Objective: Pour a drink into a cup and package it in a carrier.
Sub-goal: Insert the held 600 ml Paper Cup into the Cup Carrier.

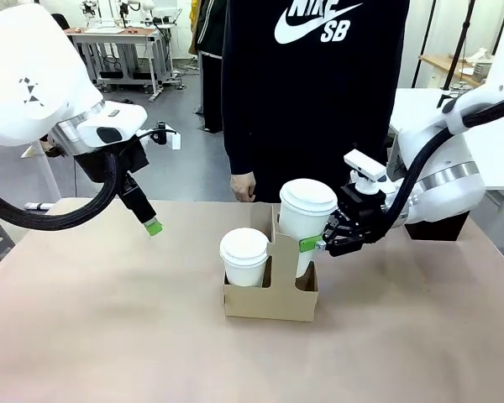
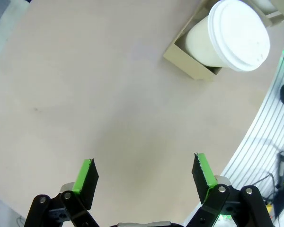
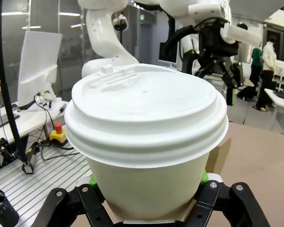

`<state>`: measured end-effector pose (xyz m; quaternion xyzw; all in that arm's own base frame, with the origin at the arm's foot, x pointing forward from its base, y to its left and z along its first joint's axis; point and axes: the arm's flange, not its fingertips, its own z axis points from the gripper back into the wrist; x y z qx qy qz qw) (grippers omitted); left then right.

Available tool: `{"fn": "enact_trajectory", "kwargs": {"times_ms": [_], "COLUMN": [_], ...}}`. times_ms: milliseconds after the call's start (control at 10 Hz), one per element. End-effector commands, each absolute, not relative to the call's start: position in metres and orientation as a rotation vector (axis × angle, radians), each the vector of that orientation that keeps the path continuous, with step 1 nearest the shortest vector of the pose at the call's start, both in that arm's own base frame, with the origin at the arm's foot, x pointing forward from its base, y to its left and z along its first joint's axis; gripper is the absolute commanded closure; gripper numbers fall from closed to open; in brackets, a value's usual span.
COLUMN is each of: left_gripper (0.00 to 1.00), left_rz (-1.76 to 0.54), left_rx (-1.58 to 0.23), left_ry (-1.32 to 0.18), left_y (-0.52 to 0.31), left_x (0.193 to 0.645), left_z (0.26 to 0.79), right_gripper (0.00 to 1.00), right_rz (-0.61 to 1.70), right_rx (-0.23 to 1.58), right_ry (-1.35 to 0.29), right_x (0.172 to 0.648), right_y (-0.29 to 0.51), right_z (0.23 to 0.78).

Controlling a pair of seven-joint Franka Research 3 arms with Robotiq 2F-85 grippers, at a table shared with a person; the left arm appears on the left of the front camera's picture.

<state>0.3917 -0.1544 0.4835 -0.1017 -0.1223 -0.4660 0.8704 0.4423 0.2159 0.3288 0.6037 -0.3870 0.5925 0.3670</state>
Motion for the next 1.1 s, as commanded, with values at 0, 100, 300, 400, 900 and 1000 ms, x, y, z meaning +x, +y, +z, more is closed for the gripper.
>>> {"fn": "enact_trajectory", "kwargs": {"times_ms": [0,100,300,400,900,1000], "left_gripper": [0.00,0.00,0.00,0.00,0.00,0.00], "left_rz": [-0.959,-0.959,-0.959,-0.959,-0.959,-0.959], "left_rx": [-0.202,-0.202,-0.202,-0.202,-0.202,-0.202], "left_ry": [-0.243,-0.243,-0.243,-0.243,-0.243,-0.243], "left_y": [-0.157,-0.157,-0.157,-0.157,-0.157,-0.157], "left_x": [0.392,0.392,0.392,0.392,0.392,0.392], "left_z": [0.487,0.487,0.487,0.487,0.487,0.487], "right_gripper": [0.20,0.20,0.20,0.20,0.20,0.20], "right_rz": [1.523,1.514,1.499,1.500,1.542,1.556], "right_rx": [1.597,1.603,1.621,1.629,1.626,1.609], "right_ry": [-0.985,-0.964,-0.941,-0.930,-0.896,-0.893], "right_x": [0.453,0.454,0.451,0.450,0.453,0.454], "right_y": [0.220,0.218,0.214,0.212,0.208,0.209], "right_z": [0.323,0.316,0.300,0.292,0.255,0.250]}}
